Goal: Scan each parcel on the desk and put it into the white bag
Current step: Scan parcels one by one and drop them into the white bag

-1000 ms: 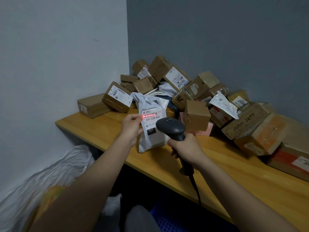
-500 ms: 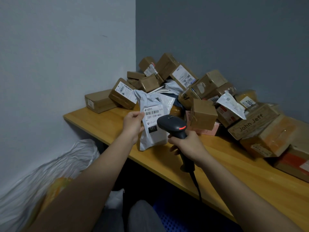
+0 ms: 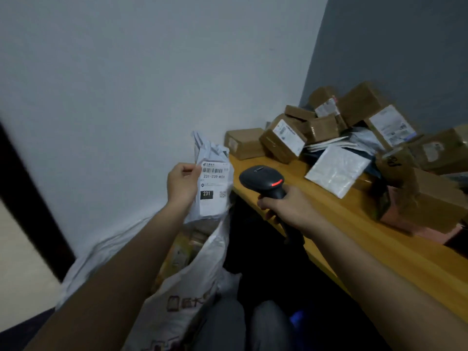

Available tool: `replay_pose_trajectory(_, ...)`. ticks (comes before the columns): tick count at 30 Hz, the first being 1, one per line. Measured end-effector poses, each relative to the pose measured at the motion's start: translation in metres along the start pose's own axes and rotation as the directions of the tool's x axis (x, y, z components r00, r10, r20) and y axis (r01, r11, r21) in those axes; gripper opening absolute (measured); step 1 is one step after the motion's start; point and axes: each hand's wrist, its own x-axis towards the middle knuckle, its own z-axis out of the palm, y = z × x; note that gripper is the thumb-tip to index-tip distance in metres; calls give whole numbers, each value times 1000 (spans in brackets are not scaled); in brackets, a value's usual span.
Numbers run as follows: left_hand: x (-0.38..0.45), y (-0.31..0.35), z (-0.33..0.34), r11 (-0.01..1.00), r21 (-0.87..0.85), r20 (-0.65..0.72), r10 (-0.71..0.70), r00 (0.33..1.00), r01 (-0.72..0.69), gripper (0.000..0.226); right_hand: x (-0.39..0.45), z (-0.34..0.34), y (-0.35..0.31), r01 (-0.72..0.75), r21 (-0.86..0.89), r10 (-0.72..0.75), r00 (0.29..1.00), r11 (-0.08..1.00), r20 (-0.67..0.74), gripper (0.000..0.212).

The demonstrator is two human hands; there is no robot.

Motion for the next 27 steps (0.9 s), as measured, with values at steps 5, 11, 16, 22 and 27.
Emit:
replay_pose_trajectory(5, 24, -67, -69, 976, 213, -91, -23, 996, 42, 11, 47, 72, 3, -12, -83, 17, 998, 996, 65, 8)
replay_pose_trajectory(11, 40, -140, -85, 893, 395, -77, -200, 977, 214, 15, 85, 109, 31, -56, -195, 81, 989, 979, 123, 15)
replay_pose_trajectory(16, 55, -168, -56, 918, 277, 214, -347, 913, 283, 35, 99, 106, 46, -81, -255, 114, 987, 963, 117, 12)
replay_pose_trajectory(22, 53, -142, -21, 948, 244, 268, -270, 925, 206, 35, 92, 88, 44, -71, -252, 85, 995, 965, 44, 5)
replay_pose_trajectory(27, 38, -81, 2, 994, 108, 271, -54, 961, 26, 20, 63, 55, 29, -79, -184, 69, 996, 980, -60, 6)
